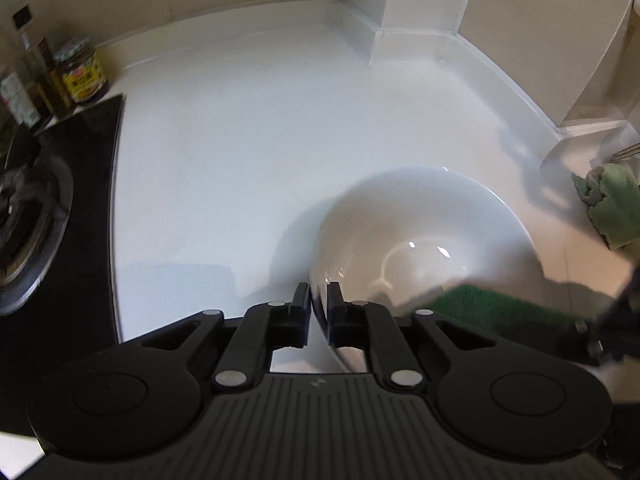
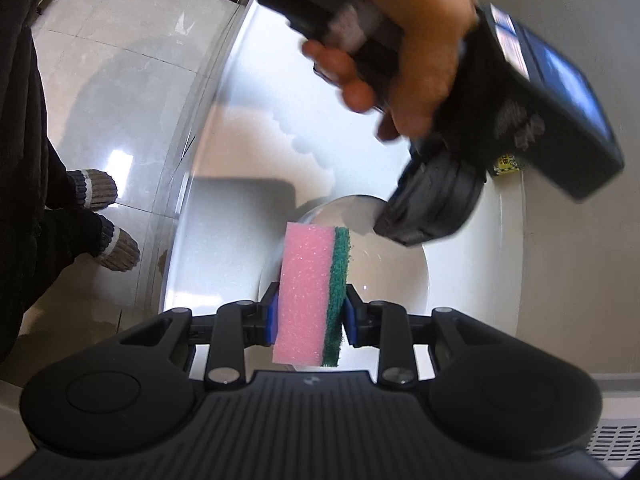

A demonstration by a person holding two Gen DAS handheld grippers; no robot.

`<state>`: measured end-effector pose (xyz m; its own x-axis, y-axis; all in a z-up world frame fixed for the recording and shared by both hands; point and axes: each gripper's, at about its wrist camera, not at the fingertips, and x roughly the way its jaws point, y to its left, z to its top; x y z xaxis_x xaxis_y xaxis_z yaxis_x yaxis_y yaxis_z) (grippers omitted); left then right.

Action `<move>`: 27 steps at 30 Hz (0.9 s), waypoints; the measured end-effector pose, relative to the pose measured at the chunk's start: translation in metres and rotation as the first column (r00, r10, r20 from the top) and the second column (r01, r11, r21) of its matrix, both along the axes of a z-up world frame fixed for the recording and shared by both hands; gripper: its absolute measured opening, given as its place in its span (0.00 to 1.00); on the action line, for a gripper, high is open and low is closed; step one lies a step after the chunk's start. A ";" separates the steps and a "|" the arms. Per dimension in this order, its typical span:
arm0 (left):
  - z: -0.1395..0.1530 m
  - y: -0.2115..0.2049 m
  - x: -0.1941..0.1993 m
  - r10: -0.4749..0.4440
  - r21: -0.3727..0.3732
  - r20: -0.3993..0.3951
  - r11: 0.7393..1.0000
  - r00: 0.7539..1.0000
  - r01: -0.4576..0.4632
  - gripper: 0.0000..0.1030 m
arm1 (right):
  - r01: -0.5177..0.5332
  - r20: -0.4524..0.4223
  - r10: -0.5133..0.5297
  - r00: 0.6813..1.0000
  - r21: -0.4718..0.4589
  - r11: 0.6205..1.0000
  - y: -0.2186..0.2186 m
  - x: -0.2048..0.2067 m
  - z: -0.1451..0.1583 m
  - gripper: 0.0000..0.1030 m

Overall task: Clean bowl
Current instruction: 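Scrub the bowl interior with the sponge in the right gripper while the left gripper holds the rim, then keep scrubbing the bowl interior with the sponge in the right gripper while the left gripper holds the rim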

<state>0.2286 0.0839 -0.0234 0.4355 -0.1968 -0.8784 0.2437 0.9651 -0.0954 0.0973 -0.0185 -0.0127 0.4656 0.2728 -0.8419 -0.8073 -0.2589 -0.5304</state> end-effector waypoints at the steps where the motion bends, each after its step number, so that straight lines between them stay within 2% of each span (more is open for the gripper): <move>1: -0.001 0.003 -0.005 0.009 -0.010 -0.003 1.000 1.000 -0.009 0.12 | -0.005 -0.001 0.005 1.000 0.001 1.000 -0.001 0.000 0.000 0.26; 3: -0.004 0.005 -0.003 0.004 -0.016 -0.008 1.000 1.000 -0.004 0.16 | -0.008 0.001 0.008 1.000 -0.001 1.000 -0.001 0.001 -0.001 0.26; 8: -0.008 0.000 0.018 -0.037 0.002 -0.006 0.999 0.999 0.037 0.08 | -0.023 0.008 0.023 1.000 -0.012 1.000 -0.001 -0.003 0.000 0.26; 11: -0.008 -0.002 0.026 -0.028 -0.008 -0.006 1.000 1.000 0.028 0.08 | -0.024 0.020 0.024 0.999 -0.021 0.999 -0.001 -0.004 -0.003 0.26; 17: -0.003 0.008 -0.008 0.050 -0.046 -0.010 0.998 0.999 -0.050 0.15 | -0.021 0.012 0.022 1.000 -0.018 1.000 -0.003 -0.004 -0.002 0.26; 22: -0.003 0.006 -0.013 0.037 -0.016 -0.003 0.999 0.999 -0.037 0.20 | -0.025 0.026 0.025 0.999 -0.025 0.999 -0.003 -0.005 -0.005 0.26; 27: -0.002 -0.003 -0.012 0.015 0.038 0.033 0.999 0.999 -0.016 0.14 | -0.030 0.035 0.031 0.999 -0.033 0.999 -0.002 -0.009 -0.005 0.26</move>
<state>0.2171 0.0813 -0.0259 0.4665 -0.1561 -0.8706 0.2308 0.9717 -0.0506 0.0887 -0.0205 -0.0181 0.4875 0.2605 -0.8334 -0.7793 -0.3006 -0.5498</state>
